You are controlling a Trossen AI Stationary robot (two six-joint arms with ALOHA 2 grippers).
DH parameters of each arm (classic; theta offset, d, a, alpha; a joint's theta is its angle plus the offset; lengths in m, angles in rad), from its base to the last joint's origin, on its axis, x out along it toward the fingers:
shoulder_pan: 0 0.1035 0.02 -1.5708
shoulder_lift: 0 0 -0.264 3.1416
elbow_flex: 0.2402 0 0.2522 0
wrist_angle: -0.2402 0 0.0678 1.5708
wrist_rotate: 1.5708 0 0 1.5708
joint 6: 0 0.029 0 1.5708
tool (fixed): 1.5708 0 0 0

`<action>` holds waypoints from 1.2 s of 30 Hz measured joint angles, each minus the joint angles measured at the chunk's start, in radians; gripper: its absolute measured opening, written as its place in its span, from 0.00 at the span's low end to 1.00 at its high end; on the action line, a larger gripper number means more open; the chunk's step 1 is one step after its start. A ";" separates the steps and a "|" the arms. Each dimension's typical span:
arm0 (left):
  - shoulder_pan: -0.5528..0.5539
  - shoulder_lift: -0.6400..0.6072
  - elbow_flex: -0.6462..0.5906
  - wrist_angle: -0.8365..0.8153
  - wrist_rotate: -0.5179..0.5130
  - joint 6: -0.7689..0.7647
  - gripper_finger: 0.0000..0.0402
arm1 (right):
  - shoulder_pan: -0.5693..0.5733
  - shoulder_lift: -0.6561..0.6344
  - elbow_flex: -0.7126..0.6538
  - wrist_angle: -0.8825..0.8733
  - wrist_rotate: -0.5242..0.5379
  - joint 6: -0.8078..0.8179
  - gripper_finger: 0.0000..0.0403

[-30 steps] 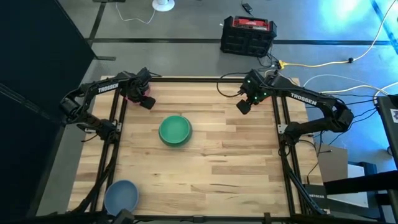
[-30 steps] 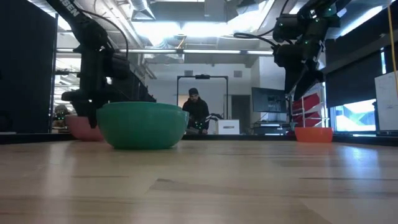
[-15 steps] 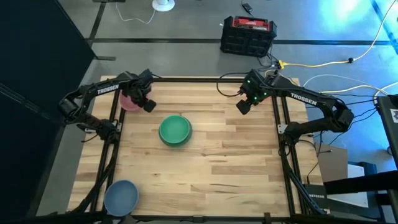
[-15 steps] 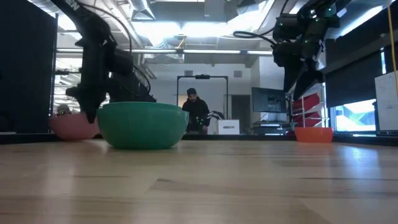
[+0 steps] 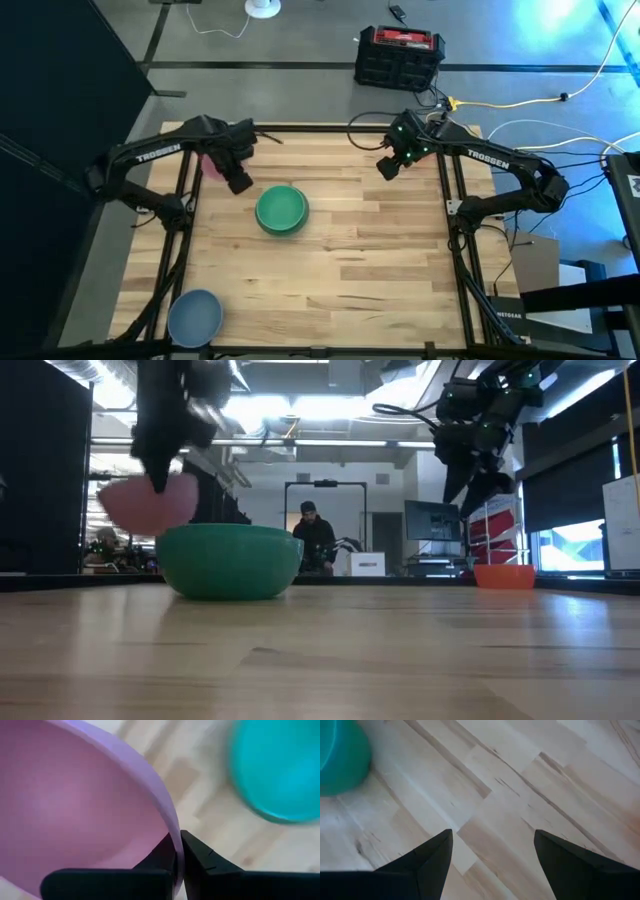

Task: Nest bowls inside each other
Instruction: Stack the pink bowl on top of the green bowl

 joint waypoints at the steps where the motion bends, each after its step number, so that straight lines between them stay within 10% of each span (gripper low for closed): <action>1: -0.044 0.000 0.028 0.000 0.000 -0.008 0.00 | 0.000 0.000 0.000 0.011 0.000 0.004 0.66; 10: -0.352 0.054 0.146 0.055 0.016 -0.034 0.00 | -0.033 0.005 0.001 -0.036 0.246 0.101 0.66; 36: -0.436 0.273 0.147 0.192 0.033 0.190 0.00 | -0.311 0.298 0.009 -0.029 0.264 -0.051 0.66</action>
